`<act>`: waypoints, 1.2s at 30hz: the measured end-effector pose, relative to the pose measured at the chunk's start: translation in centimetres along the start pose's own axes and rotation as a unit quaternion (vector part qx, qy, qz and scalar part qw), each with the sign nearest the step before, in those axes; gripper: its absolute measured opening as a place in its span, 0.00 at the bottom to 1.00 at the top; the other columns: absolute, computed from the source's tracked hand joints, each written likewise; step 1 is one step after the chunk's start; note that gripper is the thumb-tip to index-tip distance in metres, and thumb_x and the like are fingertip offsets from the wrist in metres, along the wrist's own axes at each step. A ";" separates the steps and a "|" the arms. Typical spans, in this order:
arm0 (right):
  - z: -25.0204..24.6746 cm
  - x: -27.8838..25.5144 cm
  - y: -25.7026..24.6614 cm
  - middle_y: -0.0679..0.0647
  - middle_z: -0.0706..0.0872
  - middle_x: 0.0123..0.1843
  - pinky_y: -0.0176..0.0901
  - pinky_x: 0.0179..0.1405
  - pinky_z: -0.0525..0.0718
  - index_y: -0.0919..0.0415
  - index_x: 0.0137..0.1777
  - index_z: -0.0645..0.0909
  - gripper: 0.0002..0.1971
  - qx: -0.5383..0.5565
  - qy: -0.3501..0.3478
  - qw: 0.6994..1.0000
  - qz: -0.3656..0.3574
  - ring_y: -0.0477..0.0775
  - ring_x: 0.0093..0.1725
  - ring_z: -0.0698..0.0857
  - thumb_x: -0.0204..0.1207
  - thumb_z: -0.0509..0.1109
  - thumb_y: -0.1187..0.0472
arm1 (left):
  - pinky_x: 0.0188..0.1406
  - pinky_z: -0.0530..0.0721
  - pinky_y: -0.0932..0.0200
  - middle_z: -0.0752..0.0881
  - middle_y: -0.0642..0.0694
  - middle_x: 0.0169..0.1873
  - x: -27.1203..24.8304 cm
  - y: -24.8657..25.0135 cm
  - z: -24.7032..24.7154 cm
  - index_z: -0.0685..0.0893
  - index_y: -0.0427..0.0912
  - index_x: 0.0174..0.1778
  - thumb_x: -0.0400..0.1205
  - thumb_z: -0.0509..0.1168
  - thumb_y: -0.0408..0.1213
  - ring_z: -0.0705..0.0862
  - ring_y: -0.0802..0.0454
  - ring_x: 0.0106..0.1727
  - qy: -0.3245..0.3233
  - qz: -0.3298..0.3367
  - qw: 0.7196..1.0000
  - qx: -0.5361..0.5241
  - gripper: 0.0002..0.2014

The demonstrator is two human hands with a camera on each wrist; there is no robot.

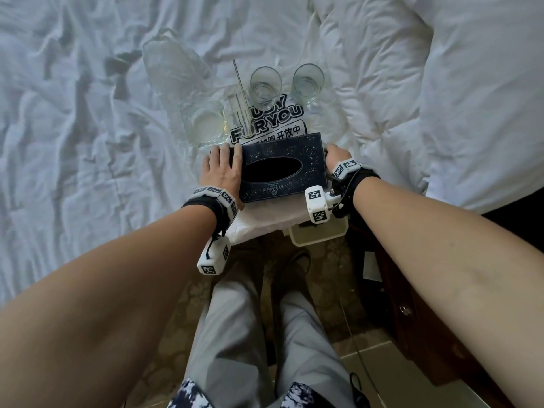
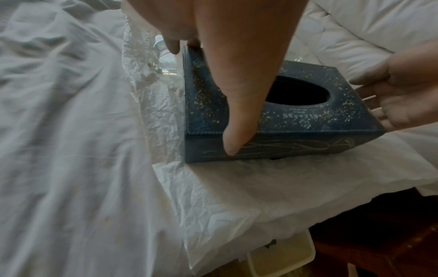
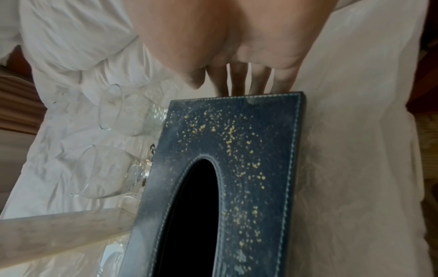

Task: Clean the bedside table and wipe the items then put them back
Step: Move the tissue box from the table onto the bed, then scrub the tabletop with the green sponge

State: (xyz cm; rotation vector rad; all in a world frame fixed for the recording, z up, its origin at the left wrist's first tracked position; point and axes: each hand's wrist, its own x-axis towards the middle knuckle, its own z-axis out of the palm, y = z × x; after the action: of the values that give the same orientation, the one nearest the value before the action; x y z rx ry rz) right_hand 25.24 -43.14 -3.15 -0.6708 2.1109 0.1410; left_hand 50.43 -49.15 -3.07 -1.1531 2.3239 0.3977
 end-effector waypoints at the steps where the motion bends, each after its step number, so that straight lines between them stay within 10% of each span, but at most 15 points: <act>1: -0.3 -0.6 -0.2 0.72 0.78 0.69 0.52 0.61 0.76 0.71 0.72 0.69 0.18 -0.007 0.004 1.000 -0.003 0.70 0.67 0.79 0.86 0.51 0.67 | 0.82 0.53 0.39 0.54 0.34 0.80 -0.1 0.1 -0.2 0.43 0.39 0.84 0.55 0.84 0.54 0.53 0.32 0.81 -0.009 -0.004 1.000 -0.003 0.71; 9: -3.4 -6.5 0.4 0.65 0.84 0.49 0.49 0.51 0.78 0.66 0.49 0.82 0.18 0.060 0.038 0.997 -0.010 0.65 0.52 0.82 0.85 0.55 0.55 | 0.69 0.74 0.42 0.68 0.42 0.71 -1.1 2.1 -6.4 0.62 0.39 0.77 0.63 0.80 0.53 0.66 0.40 0.74 -0.050 0.074 0.995 -0.030 0.51; 17: -8.3 -15.3 1.8 0.56 0.78 0.75 0.46 0.71 0.75 0.58 0.76 0.75 0.23 0.043 0.074 0.995 -0.057 0.59 0.72 0.78 0.82 0.65 0.56 | 0.56 0.84 0.43 0.79 0.40 0.61 -1.9 7.5 -17.1 0.73 0.39 0.71 0.70 0.77 0.51 0.79 0.39 0.60 -0.065 0.203 0.977 0.011 0.37; 26: -10.7 -24.7 10.3 0.58 0.73 0.76 0.49 0.72 0.74 0.56 0.76 0.73 0.27 0.069 0.133 0.988 -0.024 0.60 0.73 0.76 0.76 0.70 0.55 | 0.64 0.80 0.46 0.78 0.45 0.70 -6.5 18.4 -23.8 0.68 0.46 0.79 0.72 0.76 0.50 0.78 0.42 0.69 -0.016 0.302 0.949 0.086 0.40; 36: -6.4 -31.4 22.1 0.59 0.79 0.67 0.47 0.63 0.79 0.60 0.68 0.79 0.22 0.179 0.195 0.964 0.020 0.60 0.66 0.80 0.74 0.72 0.57 | 0.65 0.77 0.50 0.77 0.50 0.72 -14.4 28.8 -19.2 0.68 0.50 0.79 0.74 0.75 0.52 0.76 0.46 0.72 -0.029 0.367 0.916 0.158 0.38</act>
State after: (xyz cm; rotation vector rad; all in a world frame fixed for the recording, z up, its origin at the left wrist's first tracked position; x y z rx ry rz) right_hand 23.60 -13.68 22.24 -0.4630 2.4403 -0.3732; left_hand 28.64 -31.54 21.92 -0.0820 2.5723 0.2825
